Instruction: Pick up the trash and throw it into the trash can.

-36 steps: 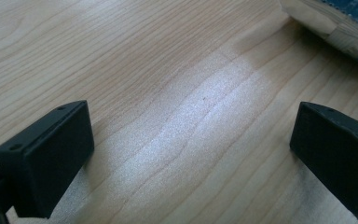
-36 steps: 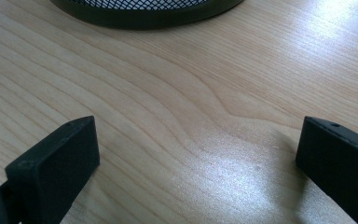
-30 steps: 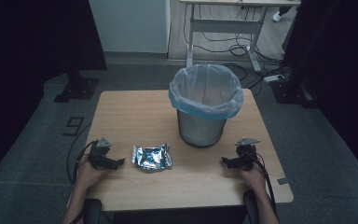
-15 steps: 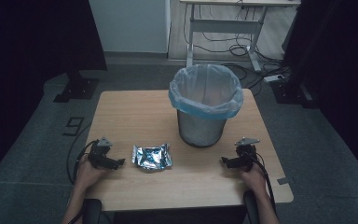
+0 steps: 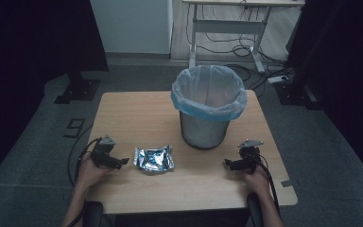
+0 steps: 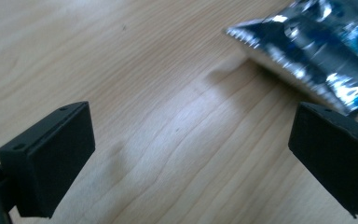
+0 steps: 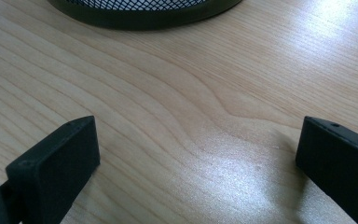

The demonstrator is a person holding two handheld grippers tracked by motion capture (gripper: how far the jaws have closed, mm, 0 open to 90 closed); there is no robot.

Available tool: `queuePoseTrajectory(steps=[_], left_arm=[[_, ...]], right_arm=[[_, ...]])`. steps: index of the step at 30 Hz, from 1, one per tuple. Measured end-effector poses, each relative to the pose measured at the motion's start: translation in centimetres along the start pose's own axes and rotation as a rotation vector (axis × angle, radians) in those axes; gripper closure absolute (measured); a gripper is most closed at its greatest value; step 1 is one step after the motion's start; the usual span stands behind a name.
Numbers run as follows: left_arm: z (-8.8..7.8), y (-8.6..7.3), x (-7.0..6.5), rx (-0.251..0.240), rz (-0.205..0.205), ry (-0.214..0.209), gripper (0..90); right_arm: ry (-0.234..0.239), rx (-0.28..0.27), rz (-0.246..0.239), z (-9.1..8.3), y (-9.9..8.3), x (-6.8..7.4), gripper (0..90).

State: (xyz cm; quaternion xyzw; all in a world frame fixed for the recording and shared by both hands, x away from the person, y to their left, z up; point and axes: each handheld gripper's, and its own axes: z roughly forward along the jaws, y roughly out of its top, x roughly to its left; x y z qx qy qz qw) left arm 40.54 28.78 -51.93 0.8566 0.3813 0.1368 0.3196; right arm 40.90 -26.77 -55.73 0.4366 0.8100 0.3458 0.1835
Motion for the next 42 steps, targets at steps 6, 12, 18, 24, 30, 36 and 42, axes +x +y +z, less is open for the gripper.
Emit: queuePoseTrajectory(steps=[6,12,18,24,30,36,42], left_arm=[[-0.4,1.6,-0.3,-0.025,0.006,-0.029,0.3],[-0.4,3.6,-0.9,-0.041,0.037,-0.054,0.4],[0.7,5.7,-2.2,-0.043,0.08,-0.095,3.2],[2.6,6.8,-3.3,-0.034,0.11,-0.122,10.0],[4.9,7.0,-4.2,-0.007,0.136,-0.148,18.0],[6.8,6.4,-4.5,0.022,0.142,-0.159,32.1],[7.2,5.8,-4.6,0.016,0.166,-0.148,52.6]], right_arm=[[0.0,0.0,0.0,0.0,0.0,0.0,0.0],[0.0,0.0,0.0,0.0,0.0,0.0,0.0],[0.0,0.0,0.0,0.0,0.0,0.0,0.0],[0.0,0.0,0.0,0.0,0.0,0.0,0.0],[0.0,0.0,0.0,0.0,0.0,0.0,0.0],[-0.001,0.001,0.003,0.0,0.0,0.0,0.0],[-0.002,0.001,0.004,0.0,0.0,0.1,0.0]])
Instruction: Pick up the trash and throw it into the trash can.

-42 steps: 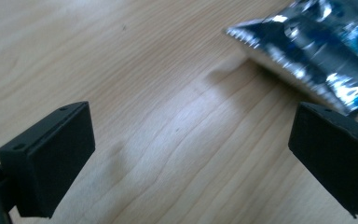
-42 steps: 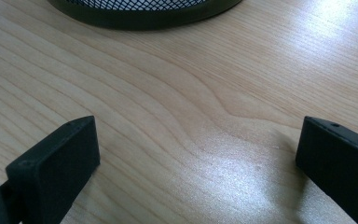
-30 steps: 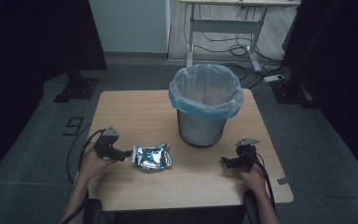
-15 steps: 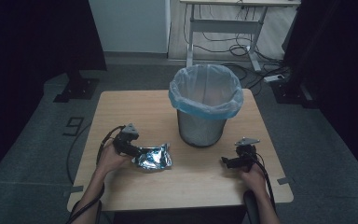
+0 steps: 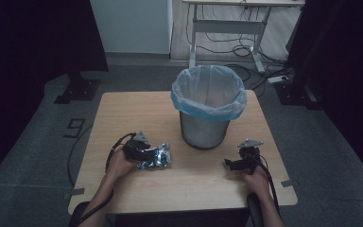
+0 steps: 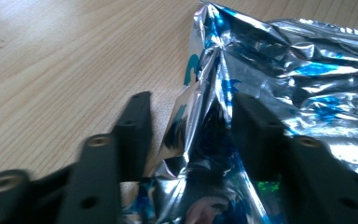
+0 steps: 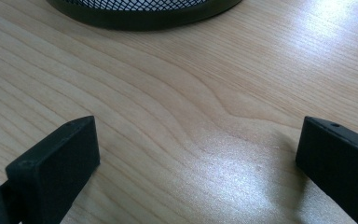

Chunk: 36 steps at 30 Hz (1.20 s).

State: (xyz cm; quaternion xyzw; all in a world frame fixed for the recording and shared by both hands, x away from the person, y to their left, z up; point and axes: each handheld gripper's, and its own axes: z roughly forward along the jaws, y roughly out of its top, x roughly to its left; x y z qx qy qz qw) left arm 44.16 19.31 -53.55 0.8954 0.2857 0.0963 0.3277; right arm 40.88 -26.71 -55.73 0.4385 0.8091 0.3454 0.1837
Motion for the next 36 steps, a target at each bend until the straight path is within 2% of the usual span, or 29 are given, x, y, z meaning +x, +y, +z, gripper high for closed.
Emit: queuePoseTrajectory(steps=[3,4,6,7,10,14,17,26,36], left_arm=[[-0.1,-0.1,0.0,-0.006,0.004,-0.002,71.4],[-0.1,-0.1,0.0,-0.006,0.003,-0.003,71.4],[-0.1,0.1,-0.2,0.009,0.021,-0.018,85.6],[-0.1,0.2,-0.3,0.015,0.028,-0.012,87.1],[-0.1,0.5,-0.5,0.034,0.039,-0.004,88.1],[-0.1,0.6,-0.1,0.029,-0.011,-0.06,88.3],[-0.2,0.7,0.2,0.033,-0.035,-0.077,88.3],[-2.1,2.0,1.2,0.017,-0.078,-0.055,88.0],[-4.6,4.1,1.8,-0.003,-0.078,-0.059,87.8]], right_arm=[[0.0,0.0,0.0,0.0,0.0,0.0,0.0],[0.0,0.0,0.0,0.0,0.0,0.0,0.0],[-0.001,0.0,0.0,0.0,0.0,0.0,0.0],[-0.001,0.0,0.0,0.0,0.0,0.0,0.0],[-0.001,-0.001,0.0,0.0,0.0,0.0,0.0],[-0.001,0.0,0.001,0.0,0.0,0.0,0.0],[-0.002,0.0,0.001,0.0,0.0,0.1,0.0],[-0.002,0.001,0.0,0.0,0.0,0.1,0.0],[-0.002,0.001,0.0,0.0,0.1,0.1,0.0]])
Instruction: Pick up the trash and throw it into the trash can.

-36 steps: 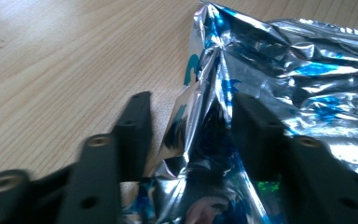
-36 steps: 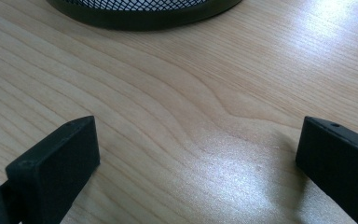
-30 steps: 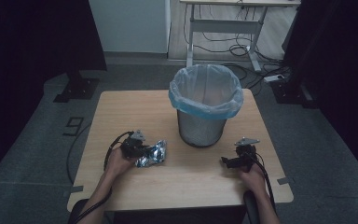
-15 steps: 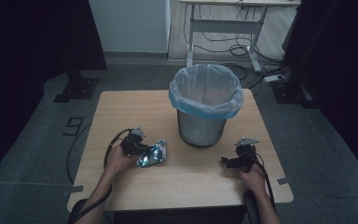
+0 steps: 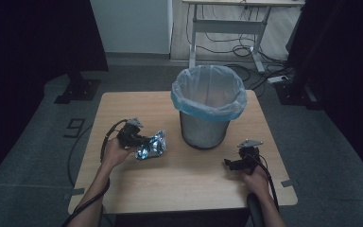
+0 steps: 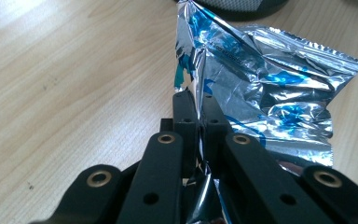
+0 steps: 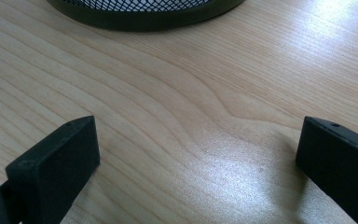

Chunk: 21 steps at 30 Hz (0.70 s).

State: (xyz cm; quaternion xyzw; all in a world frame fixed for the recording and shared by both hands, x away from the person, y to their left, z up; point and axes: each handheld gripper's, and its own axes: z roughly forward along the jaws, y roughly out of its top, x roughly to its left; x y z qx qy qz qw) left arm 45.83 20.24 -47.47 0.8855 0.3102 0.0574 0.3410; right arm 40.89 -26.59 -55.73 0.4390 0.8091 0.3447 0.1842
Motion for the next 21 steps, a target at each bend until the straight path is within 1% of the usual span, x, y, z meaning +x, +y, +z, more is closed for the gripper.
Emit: queuePoseTrajectory(steps=[6,11,16,21], left_arm=[[-0.8,1.3,0.1,0.01,-0.004,-0.007,87.9],[-1.8,2.7,0.4,0.009,-0.007,-0.01,87.8],[-3.4,4.2,0.5,0.004,-0.004,-0.005,87.8],[-4.8,5.5,0.5,-0.006,-0.009,-0.006,87.8]], right_arm=[[0.001,-0.001,0.002,0.0,0.0,0.1,0.0],[0.0,0.0,0.0,0.0,0.0,0.1,0.0],[0.002,0.0,0.0,0.0,0.0,0.1,0.0],[0.003,-0.002,-0.006,0.0,0.0,0.0,0.0]])
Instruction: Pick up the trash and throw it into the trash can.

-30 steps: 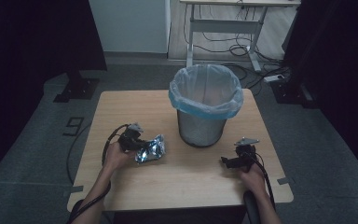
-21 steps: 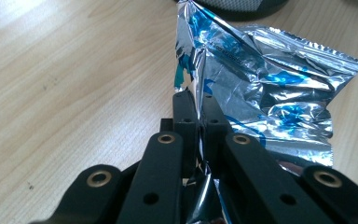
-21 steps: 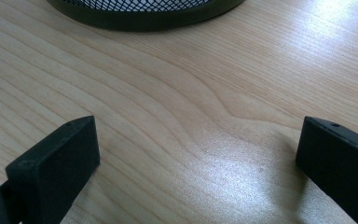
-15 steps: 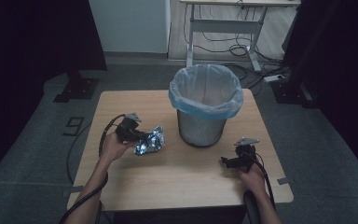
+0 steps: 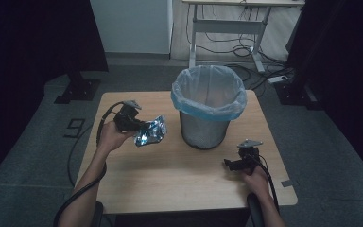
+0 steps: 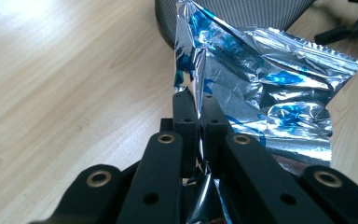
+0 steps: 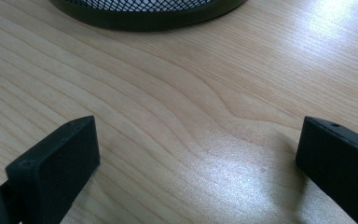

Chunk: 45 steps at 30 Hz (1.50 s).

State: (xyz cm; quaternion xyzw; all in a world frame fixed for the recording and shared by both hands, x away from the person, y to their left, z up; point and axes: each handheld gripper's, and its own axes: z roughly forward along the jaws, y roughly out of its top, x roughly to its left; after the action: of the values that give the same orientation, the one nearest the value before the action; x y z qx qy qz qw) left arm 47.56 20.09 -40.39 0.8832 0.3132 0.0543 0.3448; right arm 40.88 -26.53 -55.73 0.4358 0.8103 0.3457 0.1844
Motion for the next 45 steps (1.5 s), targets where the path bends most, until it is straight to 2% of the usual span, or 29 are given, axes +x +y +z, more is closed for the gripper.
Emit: queuePoseTrajectory(steps=[19,25,34,39,45], left_arm=[[-5.2,5.7,-0.4,-0.026,0.013,-0.006,87.7],[-6.9,7.6,-0.8,-0.024,0.023,0.002,87.6],[-9.2,10.5,-1.4,-0.049,0.037,-0.002,87.5],[-9.6,12.0,-1.7,-0.06,0.045,-0.007,87.4],[-8.9,14.1,-2.2,-0.068,0.055,-0.011,87.3]], right_arm=[[0.003,0.001,-0.002,0.0,0.0,0.1,0.0],[0.006,0.001,-0.005,0.0,0.0,0.1,0.0],[0.007,0.0,-0.005,0.0,0.0,0.2,0.0],[0.008,0.001,-0.004,0.0,0.0,0.2,0.0],[0.007,0.001,-0.005,0.0,0.0,0.2,0.0]])
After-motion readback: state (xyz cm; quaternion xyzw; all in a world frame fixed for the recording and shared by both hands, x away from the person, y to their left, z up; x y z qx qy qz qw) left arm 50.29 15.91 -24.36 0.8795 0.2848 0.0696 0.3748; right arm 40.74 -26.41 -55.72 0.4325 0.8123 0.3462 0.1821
